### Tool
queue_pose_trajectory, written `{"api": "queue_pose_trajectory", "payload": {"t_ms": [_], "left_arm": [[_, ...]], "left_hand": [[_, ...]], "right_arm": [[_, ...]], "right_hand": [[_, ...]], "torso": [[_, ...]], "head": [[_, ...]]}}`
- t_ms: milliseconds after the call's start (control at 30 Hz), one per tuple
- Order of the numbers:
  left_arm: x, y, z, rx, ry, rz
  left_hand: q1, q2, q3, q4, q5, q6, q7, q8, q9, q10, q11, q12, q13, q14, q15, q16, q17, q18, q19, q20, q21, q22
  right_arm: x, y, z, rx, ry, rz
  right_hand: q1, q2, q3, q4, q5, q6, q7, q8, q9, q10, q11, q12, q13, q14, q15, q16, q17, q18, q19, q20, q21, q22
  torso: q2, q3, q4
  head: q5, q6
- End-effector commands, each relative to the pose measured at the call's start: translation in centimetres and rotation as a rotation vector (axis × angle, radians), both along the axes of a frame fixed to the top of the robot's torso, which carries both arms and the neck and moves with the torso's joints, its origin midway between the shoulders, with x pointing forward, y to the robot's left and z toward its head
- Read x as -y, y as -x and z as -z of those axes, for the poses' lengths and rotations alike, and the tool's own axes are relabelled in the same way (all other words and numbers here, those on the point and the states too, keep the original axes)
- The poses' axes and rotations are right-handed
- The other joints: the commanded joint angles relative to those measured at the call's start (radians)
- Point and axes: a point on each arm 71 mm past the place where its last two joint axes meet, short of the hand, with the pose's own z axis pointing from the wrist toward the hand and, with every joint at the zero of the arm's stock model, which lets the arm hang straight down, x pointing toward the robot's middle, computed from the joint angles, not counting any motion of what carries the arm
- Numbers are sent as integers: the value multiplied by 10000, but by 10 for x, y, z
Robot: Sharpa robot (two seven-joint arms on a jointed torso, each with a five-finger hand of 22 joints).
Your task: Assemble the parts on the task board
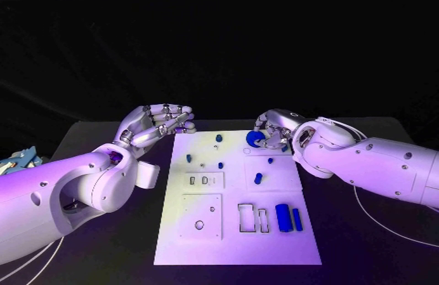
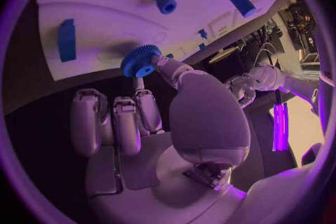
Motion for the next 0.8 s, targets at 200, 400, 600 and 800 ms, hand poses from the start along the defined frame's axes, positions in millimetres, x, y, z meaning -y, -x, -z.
{"api": "queue_pose_trajectory", "payload": {"t_ms": [200,400,600,800], "left_arm": [[2,0,-1,15,100,198],[3,0,-1,17,110,219],[3,0,-1,18,116,231],[4,0,-1,16,125,257]], "left_hand": [[-37,2,53,14,-34,-98,199,-36,11,5,80,-34,1,-67,5,-59,8,48,22,62,-39,-9],[-37,2,53,14,-34,-98,199,-36,11,5,80,-34,1,-67,5,-59,8,48,22,62,-39,-9],[-37,2,53,14,-34,-98,199,-36,11,5,80,-34,1,-67,5,-59,8,48,22,62,-39,-9],[-37,2,53,14,-34,-98,199,-36,11,5,80,-34,1,-67,5,-59,8,48,22,62,-39,-9]], "right_arm": [[-39,22,-16,1930,347,-1230],[-68,27,-14,1960,445,-1883],[-89,28,-8,1862,501,-2219],[-103,23,2,1697,636,-2345]], "right_hand": [[-87,-42,-20,61,30,392,-339,98,20,93,-8,85,135,1010,-59,55,2412,-108,117,-6,80,645],[-119,-61,-20,73,10,404,-343,88,15,100,-13,85,137,1010,-65,55,2411,-110,122,-11,85,654],[-122,-61,-17,75,10,402,-343,84,13,103,-13,86,139,1009,-66,53,2405,-105,110,-12,71,635],[-124,-59,-13,76,12,399,-343,79,11,103,-14,85,139,1009,-67,53,2405,-104,108,-12,68,632]], "torso": [[-1,-7,7],[11,-14,21],[19,-18,35],[14,-9,14]], "head": [[64,10],[107,-1],[121,-14],[153,22]]}}
